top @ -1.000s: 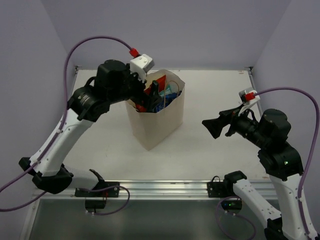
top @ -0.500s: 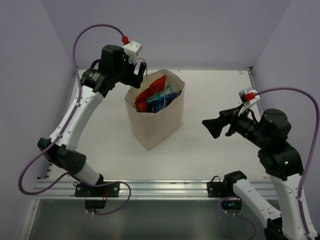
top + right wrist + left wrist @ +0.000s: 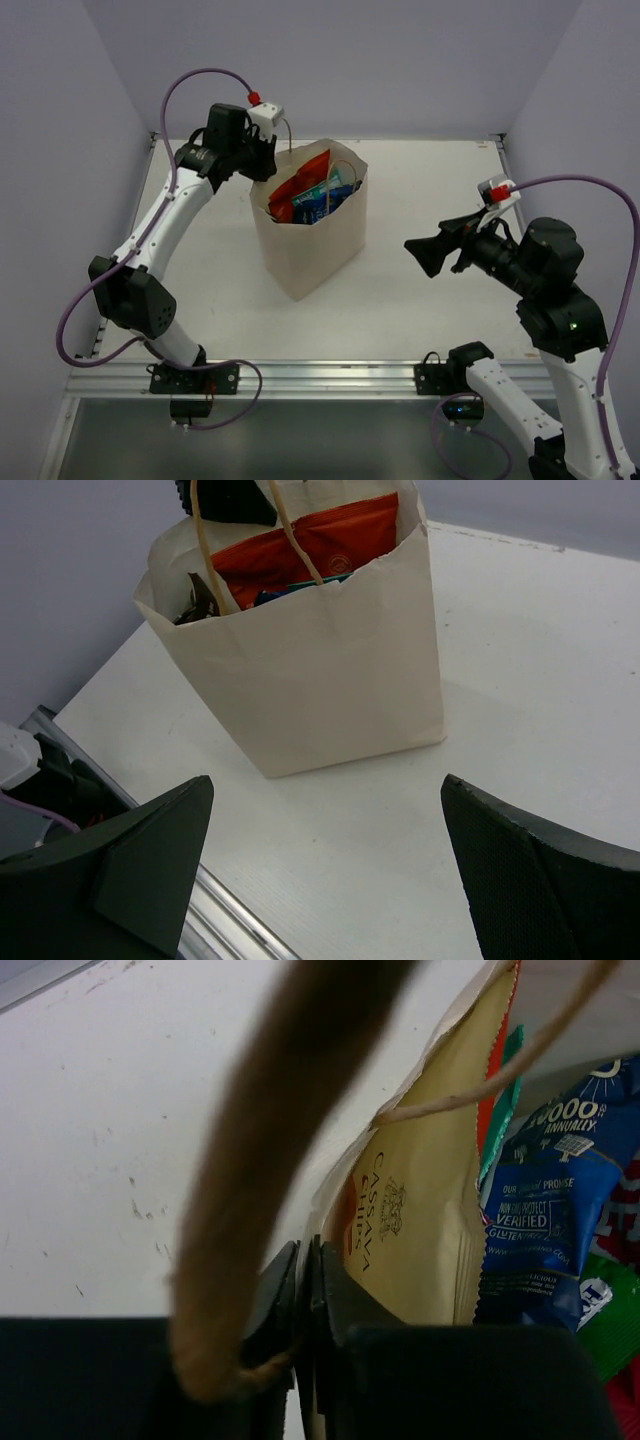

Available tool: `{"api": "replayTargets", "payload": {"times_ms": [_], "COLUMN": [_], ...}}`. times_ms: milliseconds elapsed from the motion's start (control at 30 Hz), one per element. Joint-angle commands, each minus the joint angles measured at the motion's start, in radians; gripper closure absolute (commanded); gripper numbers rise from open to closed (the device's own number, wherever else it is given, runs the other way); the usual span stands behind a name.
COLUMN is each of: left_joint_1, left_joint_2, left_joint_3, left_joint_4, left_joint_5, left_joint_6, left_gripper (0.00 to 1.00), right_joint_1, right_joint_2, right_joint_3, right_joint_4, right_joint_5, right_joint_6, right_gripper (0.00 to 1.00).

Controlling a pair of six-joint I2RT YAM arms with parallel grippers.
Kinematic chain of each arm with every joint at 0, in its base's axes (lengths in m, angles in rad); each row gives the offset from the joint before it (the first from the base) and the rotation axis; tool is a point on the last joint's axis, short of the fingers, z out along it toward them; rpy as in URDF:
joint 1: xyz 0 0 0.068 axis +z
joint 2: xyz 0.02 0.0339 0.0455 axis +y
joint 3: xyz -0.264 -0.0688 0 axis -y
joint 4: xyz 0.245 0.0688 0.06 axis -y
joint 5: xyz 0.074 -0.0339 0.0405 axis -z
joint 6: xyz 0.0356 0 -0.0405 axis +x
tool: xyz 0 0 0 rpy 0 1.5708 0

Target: Take the snacks out of the paper bag

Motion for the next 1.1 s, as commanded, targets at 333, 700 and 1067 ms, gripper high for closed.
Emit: {"api": "replayTargets", "payload": {"times_ms": [333,700,1067], "left_joint_1": [0.0,-0.182,-0.204], "left_joint_2": [-0.007,-0.208,-0.318], "left_joint_3": [0.249,-0.057,-0.292], "left_joint_4": [0.059,0.193,0.233], "left_joint_5": [-0.103,-0.253,-0.298], "left_joint_6": [0.124,0.157,0.007], "left_gripper": [1.0,1.0,1.0], "right_joint_1": [0.073,0.4,0.527], "right_joint_2": [0.287,0.6,0.729], "right_joint_3": [0.29,0.484,0.216], "right_joint_4": [0.115,0.182,0.31], "right_joint_5": [-0.054,0.25,0.459], "right_joint_6": [0.051,0.028,0.318], "right_gripper": [0.01,0.04,0.09]}}
